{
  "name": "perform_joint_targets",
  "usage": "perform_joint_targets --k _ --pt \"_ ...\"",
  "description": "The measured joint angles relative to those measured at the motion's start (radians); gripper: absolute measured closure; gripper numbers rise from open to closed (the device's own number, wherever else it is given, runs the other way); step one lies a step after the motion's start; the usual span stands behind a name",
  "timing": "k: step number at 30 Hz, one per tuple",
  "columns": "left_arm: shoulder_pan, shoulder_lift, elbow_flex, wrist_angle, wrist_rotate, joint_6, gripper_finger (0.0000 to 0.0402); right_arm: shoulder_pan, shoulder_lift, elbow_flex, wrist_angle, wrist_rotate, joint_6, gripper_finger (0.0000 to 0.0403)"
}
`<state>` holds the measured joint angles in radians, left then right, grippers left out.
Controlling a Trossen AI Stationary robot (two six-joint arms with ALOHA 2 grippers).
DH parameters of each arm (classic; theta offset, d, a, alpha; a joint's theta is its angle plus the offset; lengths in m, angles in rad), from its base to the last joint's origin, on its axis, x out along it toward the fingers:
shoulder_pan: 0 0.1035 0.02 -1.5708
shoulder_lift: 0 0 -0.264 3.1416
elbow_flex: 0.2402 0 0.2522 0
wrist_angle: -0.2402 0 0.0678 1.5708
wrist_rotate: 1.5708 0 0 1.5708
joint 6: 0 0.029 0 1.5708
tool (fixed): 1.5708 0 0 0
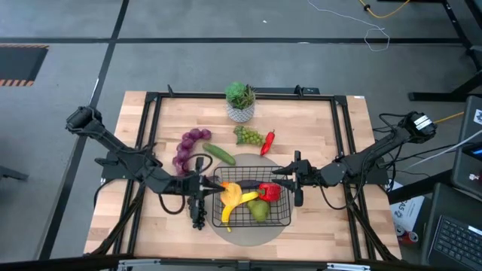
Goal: Build produce basket
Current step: Put the yellow pear into the black wire basket, then put the purple grapes into the black wire basket
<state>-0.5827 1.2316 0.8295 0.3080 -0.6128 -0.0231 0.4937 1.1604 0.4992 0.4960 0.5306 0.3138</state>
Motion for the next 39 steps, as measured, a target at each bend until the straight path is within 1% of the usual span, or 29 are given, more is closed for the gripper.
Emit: perform_joint_targets --k 4,10,23,32,39 --pt "0.002 0.007 -0.001 0.000 -0.002 0.000 0.0401 0.000 0.000 0.000 0.000 0.000 0.000 0.0265" --pt "0.001 0.007 -0.001 -0.001 0.029 0.000 0.0401 0.000 0.000 0.000 0.000 0.000 0.000 0.0265" --pt "0.001 0.007 -0.001 -0.001 0.032 -0.026 0.0401 0.000 0.000 0.000 0.000 0.000 0.000 0.0265" --pt "0.002 0.007 -0.001 -0.001 0.032 -0.026 0.0379 0.000 0.000 0.000 0.000 0.000 0.000 0.0265" --pt "0.002 0.007 -0.001 -0.002 0.031 -0.026 0.0378 0.000 0.000 0.000 0.000 0.000 0.000 0.0265"
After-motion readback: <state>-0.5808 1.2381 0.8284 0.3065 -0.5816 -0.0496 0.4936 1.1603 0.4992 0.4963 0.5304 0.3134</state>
